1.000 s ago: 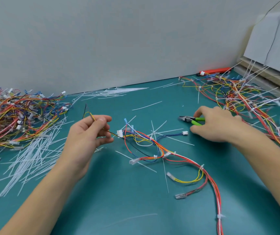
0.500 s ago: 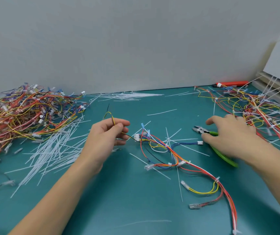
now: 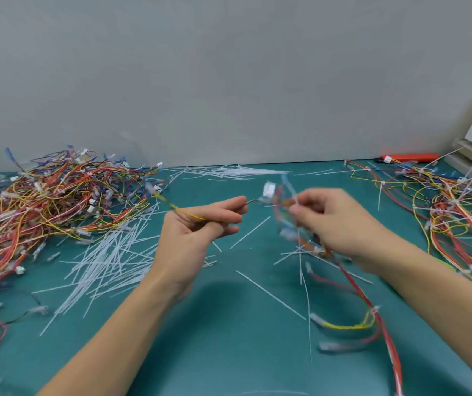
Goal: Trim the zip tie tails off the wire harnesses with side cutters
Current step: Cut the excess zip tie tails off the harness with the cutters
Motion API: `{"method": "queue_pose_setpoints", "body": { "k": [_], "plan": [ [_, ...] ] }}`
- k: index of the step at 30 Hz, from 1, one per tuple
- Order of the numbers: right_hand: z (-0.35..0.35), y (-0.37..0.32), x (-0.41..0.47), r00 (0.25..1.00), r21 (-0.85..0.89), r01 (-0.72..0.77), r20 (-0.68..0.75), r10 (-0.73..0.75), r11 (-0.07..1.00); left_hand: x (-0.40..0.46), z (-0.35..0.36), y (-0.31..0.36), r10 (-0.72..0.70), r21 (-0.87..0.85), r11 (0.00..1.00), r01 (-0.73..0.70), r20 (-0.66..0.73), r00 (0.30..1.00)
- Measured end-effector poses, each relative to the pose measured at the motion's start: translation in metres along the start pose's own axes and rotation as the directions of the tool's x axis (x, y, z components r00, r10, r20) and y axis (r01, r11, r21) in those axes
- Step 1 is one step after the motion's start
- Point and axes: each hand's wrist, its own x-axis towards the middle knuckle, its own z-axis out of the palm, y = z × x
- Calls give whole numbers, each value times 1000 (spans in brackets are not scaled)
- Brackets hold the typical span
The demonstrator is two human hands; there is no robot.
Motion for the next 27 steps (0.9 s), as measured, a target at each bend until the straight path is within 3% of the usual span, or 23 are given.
{"method": "queue_pose_setpoints", "body": {
  "k": [3, 8, 11, 16, 19, 22, 25, 27],
  "plan": [
    [-18, -21, 0, 990, 410, -17, -123, 74, 912, -3, 5, 0, 6, 46, 999, -9, 62, 998],
    [-31, -51, -1, 990, 600, 3, -113, 81, 800, -13, 18, 2, -11, 185, 983, -12, 122, 992],
    [-37, -61, 4, 989, 695, 26, -123, 83, 718, -13, 20, 5, 2, 135, 991, -13, 83, 997],
    [-40, -58, 7, 987, 474, -110, 155, 41, 873, -5, 14, 17, -34, -143, 990, 20, -99, 994],
    [-37, -59, 7, 978, 442, -90, 206, -4, 892, -3, 8, 24, -102, -190, 979, 78, -120, 988],
    [-33, -61, 9, 989, 468, -45, 148, -28, 882, -8, 7, 26, -94, -64, 994, 92, -26, 995],
    [-32, -66, 12, 996, 529, 1, 74, -47, 849, -18, 16, 24, -13, 187, 982, -5, 97, 995],
    [-33, -71, 15, 994, 580, 17, 82, -79, 814, -22, 21, 22, 24, 278, 959, -50, 96, 995]
  ]
}}
